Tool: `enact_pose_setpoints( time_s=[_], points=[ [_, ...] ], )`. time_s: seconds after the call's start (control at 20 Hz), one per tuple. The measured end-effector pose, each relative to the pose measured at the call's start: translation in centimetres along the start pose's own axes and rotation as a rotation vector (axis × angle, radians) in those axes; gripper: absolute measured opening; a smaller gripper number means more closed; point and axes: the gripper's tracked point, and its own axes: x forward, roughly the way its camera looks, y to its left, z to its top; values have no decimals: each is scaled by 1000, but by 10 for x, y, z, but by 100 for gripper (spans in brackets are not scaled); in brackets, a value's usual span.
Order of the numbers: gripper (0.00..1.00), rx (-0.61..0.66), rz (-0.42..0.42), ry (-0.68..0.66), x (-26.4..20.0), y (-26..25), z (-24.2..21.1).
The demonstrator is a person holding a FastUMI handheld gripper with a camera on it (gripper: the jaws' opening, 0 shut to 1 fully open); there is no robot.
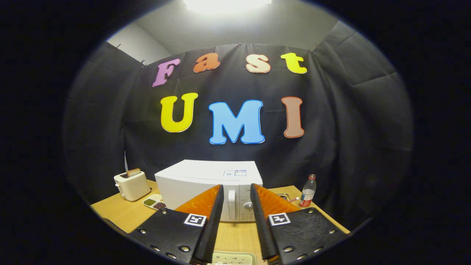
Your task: Open the microwave, put the food inside, and close the microwave door.
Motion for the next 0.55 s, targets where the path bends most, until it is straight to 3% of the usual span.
enact_pose_setpoints(
  time_s=[0.05,0.2,0.55],
  points=[
    [54,2,-17,4,1,-3,-2],
    [78,17,-15,9,1,4,-1],
    [79,-48,8,-31,1,14,8]
  ],
)
